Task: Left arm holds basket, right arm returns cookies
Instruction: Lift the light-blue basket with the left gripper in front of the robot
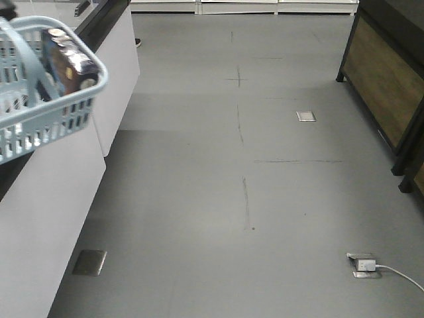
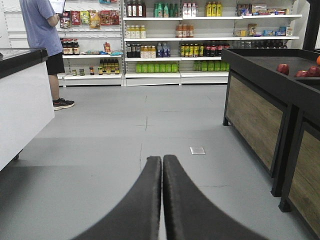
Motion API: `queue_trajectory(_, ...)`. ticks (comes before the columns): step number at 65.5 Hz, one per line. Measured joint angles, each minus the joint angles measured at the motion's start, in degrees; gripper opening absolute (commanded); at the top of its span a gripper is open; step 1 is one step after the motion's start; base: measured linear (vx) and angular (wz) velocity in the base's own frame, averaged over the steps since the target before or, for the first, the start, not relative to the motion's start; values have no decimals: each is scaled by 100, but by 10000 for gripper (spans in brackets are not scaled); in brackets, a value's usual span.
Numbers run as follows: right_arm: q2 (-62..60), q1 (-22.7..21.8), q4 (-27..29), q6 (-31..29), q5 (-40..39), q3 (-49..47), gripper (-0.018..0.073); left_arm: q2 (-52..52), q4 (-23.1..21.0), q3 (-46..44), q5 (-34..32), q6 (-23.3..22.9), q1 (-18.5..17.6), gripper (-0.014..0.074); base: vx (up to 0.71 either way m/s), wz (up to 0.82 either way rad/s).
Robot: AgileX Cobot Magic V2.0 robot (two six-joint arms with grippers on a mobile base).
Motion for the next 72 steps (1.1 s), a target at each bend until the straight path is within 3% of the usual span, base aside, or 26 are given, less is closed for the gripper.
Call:
queue_trajectory(7, 0, 0, 0, 0, 0, 0, -8, 112, 130, 0, -11, 161, -775, -8, 0, 0)
queue_trajectory(24, 0, 0, 0, 0, 0, 0, -8, 288, 912, 14, -19, 265, -2544, -8, 0, 0)
queue_trajectory(35, 0, 0, 0, 0, 0, 0, -8, 363, 882, 494, -148, 392, -3576, -8, 0, 0)
queue_trajectory(49, 0, 0, 0, 0, 0, 0, -8, 438, 116, 1914, -218, 1329, -4195, -8, 0, 0)
queue_trajectory(59, 0, 0, 0, 0, 0, 0, -8, 481, 45, 2562, -81, 1843, -4487, -8, 0, 0)
queue_trajectory(72, 0, 0, 0, 0, 0, 0, -8, 486, 19, 2972, 25, 2125, -4906, -8, 0, 0)
